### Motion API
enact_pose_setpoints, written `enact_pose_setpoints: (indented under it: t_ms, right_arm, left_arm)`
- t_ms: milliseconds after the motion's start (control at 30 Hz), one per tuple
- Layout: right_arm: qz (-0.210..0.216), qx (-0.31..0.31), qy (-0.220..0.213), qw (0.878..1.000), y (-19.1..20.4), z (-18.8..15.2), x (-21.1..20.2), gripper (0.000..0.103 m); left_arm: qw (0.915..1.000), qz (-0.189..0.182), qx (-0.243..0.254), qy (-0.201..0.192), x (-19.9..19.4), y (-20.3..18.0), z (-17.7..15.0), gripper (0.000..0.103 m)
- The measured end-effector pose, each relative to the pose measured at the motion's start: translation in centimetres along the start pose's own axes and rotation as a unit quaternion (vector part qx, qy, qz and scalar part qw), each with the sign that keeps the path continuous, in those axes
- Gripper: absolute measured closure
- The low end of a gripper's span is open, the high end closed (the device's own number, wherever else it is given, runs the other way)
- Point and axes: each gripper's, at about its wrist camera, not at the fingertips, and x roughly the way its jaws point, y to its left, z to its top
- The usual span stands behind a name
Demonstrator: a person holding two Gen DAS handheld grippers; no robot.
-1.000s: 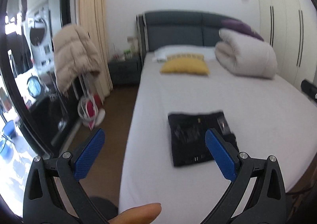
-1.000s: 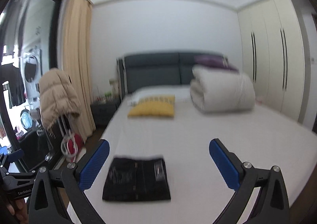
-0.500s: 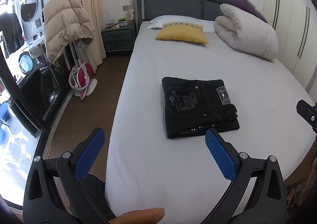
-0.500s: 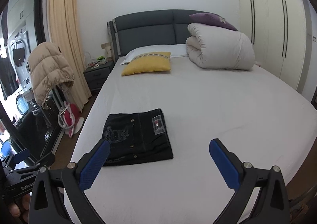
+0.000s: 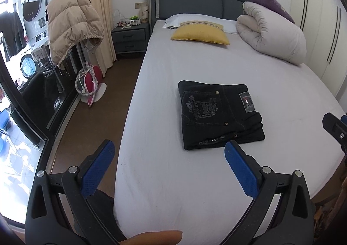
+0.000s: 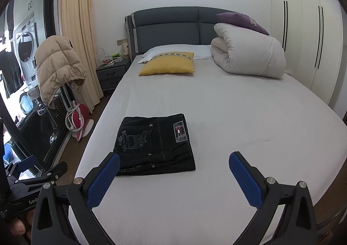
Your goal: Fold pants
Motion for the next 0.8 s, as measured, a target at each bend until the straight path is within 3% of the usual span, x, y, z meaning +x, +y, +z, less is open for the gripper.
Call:
enact_pose_setpoints:
  t_ms: [800]
  right_arm:
    - [0.003, -0.003, 0.020, 1.000, 0.56, -0.79, 0.96, 0.000]
  left_arm:
    - [1.0000, -0.002, -0.002, 0.004, 0.26, 0.26, -0.28, 0.000]
